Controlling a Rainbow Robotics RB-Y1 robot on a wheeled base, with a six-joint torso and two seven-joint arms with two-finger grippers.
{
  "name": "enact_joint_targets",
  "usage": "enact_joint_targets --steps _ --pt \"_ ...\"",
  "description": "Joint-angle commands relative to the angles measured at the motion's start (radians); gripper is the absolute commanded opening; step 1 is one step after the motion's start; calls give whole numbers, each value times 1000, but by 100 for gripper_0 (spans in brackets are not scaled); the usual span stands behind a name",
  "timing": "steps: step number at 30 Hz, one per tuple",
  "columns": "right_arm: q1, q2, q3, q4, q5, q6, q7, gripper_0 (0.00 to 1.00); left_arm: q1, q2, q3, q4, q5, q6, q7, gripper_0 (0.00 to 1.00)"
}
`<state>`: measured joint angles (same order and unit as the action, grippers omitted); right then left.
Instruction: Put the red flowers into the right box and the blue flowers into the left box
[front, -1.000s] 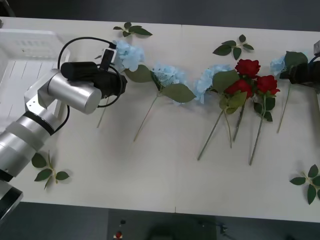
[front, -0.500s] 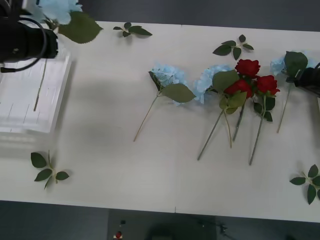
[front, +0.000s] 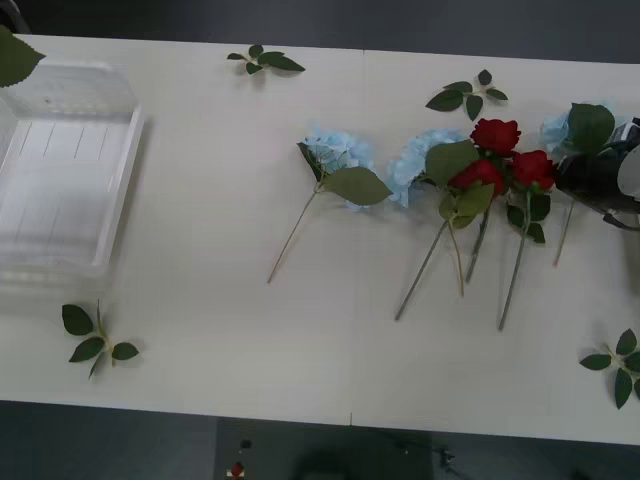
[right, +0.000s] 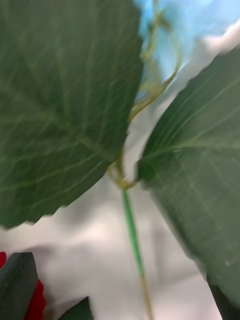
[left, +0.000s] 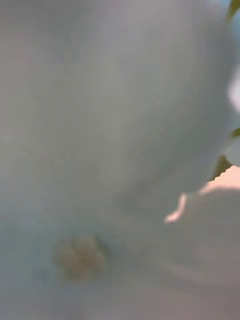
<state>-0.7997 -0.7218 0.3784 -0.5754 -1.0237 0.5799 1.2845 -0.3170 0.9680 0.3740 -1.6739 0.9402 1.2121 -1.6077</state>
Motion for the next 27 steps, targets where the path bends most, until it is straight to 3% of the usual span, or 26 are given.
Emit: enact_joint_targets --steps 1,3,4,6,10,17,27 --pt "-26 12 -10 -12 28 -37 3 100 38 17 0 -1 2 -56 -60 28" --pt "-24 21 -10 -11 40 -57 9 100 44 17 -9 -1 3 -65 -63 72" --pt "-26 24 -9 -12 47 -66 12 100 44 18 -9 -1 6 -65 -64 86" --pt "-26 25 -6 -12 57 -80 18 100 44 17 -9 -1 6 -65 -69 100" --pt "-29 27 13 -11 85 -106 27 100 18 18 -26 -1 20 -46 -83 100" --pt "-39 27 11 14 117 -143 30 100 -156 8 -150 -3 132 113 -104 100" --pt "-72 27 50 91 157 -155 41 96 -344 -137 -402 -1 97 127 -100 100"
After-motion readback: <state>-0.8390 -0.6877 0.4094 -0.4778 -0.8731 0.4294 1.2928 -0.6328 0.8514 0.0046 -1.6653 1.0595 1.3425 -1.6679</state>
